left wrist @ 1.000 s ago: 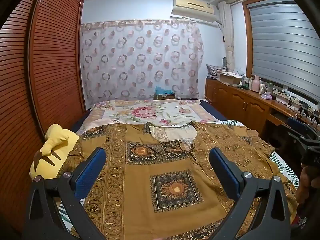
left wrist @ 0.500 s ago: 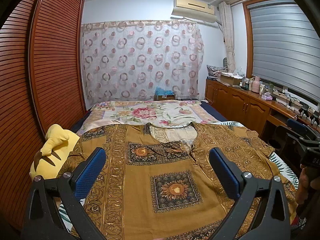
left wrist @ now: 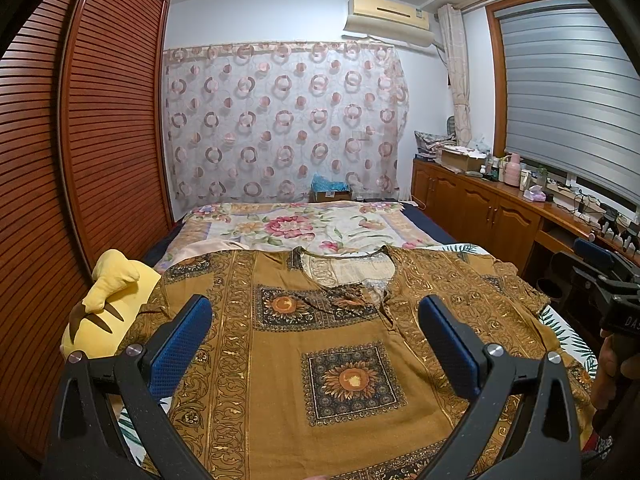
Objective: Fold small clothes
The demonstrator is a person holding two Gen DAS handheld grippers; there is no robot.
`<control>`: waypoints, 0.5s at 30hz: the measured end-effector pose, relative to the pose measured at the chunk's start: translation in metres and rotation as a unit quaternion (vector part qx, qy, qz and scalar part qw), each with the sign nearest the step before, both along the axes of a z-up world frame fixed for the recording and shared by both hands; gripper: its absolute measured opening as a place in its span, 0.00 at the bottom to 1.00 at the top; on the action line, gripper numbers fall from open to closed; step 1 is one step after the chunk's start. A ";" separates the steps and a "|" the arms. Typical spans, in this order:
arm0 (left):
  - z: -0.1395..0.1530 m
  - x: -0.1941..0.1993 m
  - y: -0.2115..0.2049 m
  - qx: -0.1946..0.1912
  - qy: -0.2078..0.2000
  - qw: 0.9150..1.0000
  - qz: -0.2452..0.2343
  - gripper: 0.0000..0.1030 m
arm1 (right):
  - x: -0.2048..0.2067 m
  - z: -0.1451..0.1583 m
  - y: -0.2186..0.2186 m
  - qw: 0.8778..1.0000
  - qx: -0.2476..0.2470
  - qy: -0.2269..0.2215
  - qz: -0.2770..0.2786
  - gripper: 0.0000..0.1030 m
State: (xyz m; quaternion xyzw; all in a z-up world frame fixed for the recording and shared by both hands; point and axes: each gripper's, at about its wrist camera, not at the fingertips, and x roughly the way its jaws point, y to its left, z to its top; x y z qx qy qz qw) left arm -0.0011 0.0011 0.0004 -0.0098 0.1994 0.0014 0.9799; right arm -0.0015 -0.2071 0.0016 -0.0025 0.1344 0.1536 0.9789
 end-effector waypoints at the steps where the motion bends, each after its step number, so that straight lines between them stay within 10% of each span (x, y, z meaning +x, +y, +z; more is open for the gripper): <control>1: 0.000 0.000 0.000 0.000 0.000 1.000 -0.001 1.00 | -0.001 0.000 0.000 1.000 0.000 0.000 0.000 1.00; 15: 0.007 0.001 0.006 0.001 -0.002 1.000 0.000 1.00 | -0.002 0.000 0.000 1.000 0.002 0.001 -0.001 1.00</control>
